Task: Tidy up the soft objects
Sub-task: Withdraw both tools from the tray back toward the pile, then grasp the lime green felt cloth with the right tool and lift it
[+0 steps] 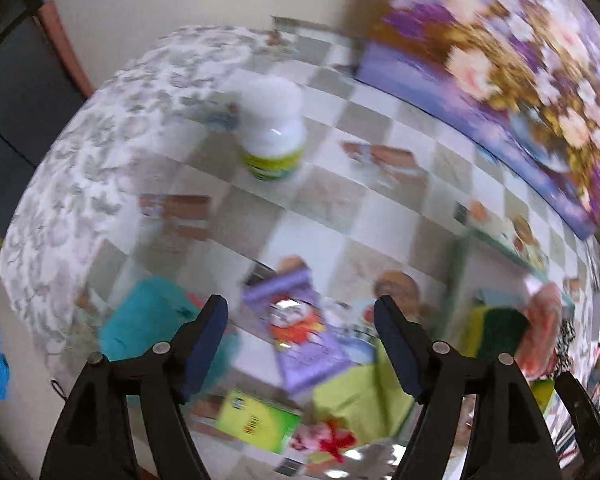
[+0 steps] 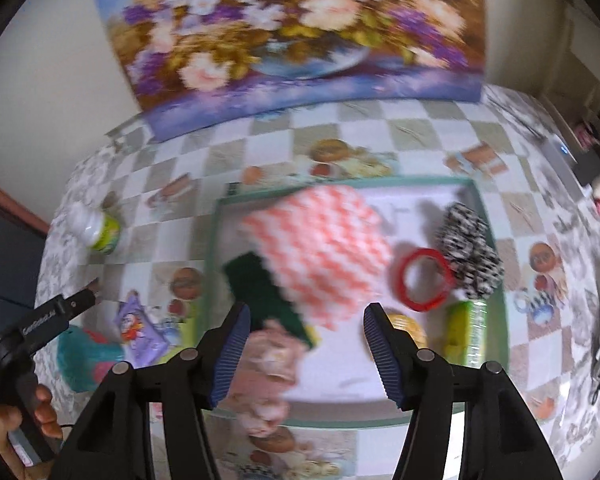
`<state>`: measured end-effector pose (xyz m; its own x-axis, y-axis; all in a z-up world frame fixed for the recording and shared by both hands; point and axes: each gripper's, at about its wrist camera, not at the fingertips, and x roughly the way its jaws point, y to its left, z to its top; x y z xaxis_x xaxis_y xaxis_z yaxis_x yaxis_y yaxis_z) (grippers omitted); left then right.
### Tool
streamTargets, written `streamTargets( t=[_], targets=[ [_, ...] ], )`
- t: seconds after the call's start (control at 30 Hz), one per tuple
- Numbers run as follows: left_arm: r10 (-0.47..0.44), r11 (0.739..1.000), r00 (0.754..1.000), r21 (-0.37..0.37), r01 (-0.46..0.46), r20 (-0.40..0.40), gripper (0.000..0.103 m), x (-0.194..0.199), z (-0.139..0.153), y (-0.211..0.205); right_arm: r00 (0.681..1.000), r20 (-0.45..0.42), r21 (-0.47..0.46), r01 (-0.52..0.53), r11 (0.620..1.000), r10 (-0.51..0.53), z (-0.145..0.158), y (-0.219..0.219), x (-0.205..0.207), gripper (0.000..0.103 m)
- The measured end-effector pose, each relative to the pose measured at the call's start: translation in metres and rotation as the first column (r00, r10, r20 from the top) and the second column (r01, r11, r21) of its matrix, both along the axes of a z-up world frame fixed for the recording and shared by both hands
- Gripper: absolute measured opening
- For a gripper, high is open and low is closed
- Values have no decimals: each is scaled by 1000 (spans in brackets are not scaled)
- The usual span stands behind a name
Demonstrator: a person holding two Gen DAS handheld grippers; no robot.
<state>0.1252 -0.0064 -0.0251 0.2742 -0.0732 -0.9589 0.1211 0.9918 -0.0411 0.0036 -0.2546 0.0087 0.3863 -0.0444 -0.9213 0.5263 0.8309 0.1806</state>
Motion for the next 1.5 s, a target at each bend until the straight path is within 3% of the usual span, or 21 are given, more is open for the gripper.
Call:
streamTargets(
  t=[0.13, 0.33, 0.47, 0.77, 1.37, 1.5],
  targets=[
    [-26, 999, 1000, 35, 25, 7, 80, 6, 1, 4, 998, 8, -3, -68, 998, 68, 0, 28, 18, 63],
    [-142, 984, 987, 95, 149, -80, 80, 8, -25, -15, 983, -9, 12, -186, 983, 186, -14, 69, 43, 63],
    [-175, 978, 977, 92, 186, -120, 80, 7, -37, -24, 970, -53, 25, -238, 971, 239, -34, 87, 54, 63],
    [-124, 979, 986, 146, 140, -113, 80, 18, -42, -12, 949, -103, 61, -293, 954, 298, -61, 101, 65, 47],
    [-134, 979, 980, 136, 154, -144, 81, 20, -51, -14, 902, -163, 41, -398, 917, 399, -75, 130, 81, 41],
    [-136, 979, 980, 134, 155, -143, 81, 21, -50, -13, 894, -160, 71, -412, 909, 418, -80, 134, 83, 42]
  ],
)
